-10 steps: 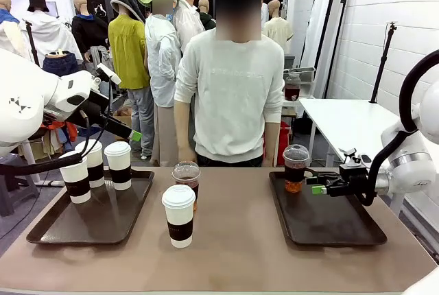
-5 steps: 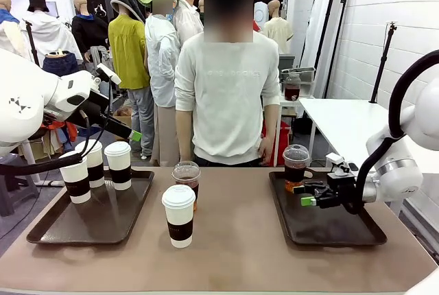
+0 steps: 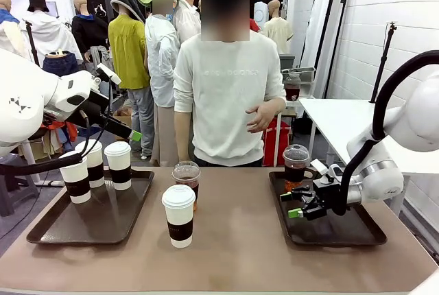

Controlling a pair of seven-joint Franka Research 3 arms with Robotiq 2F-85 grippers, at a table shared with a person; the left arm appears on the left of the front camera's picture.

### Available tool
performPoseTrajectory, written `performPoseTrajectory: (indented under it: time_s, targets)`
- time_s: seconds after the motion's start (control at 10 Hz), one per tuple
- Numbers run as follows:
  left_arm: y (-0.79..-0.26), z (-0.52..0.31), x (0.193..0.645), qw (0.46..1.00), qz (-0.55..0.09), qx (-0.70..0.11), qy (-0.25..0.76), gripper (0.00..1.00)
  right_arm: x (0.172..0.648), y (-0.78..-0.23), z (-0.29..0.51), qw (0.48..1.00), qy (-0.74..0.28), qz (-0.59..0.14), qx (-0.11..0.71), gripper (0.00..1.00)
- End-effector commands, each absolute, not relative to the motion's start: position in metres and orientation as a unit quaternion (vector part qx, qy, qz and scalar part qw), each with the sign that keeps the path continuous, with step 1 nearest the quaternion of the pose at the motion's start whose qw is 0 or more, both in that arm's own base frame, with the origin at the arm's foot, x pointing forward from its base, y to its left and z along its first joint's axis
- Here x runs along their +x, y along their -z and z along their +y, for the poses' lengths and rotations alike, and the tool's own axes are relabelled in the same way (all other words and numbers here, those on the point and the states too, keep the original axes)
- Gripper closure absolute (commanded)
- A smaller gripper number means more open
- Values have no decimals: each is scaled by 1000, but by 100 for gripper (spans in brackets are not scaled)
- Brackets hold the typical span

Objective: Distribute the coffee onto the tray.
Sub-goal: Pick up another iced Americano from the middle of the table and place it on the right Handle tray.

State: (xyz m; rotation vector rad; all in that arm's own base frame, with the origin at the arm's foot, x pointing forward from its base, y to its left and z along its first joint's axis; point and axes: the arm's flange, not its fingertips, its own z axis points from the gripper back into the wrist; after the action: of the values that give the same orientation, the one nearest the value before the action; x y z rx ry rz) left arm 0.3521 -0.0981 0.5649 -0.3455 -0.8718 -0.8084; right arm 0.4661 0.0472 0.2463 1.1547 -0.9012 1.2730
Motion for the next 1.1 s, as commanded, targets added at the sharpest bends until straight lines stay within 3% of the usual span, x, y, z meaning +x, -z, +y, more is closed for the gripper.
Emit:
performPoseTrajectory:
  time_s: [0.0,0.5,1.0]
  targets:
    - [-564,-97,353,812,-409,-162,384,0,464,-248,44,560,-534,-386,503,0]
    - [-564,-97,353,812,-409,-162,384,0,465,-248,45,562,-537,-386,497,0]
    - [-564,-97,353,812,-409,-162,384,0,474,-250,129,561,-537,-409,479,0]
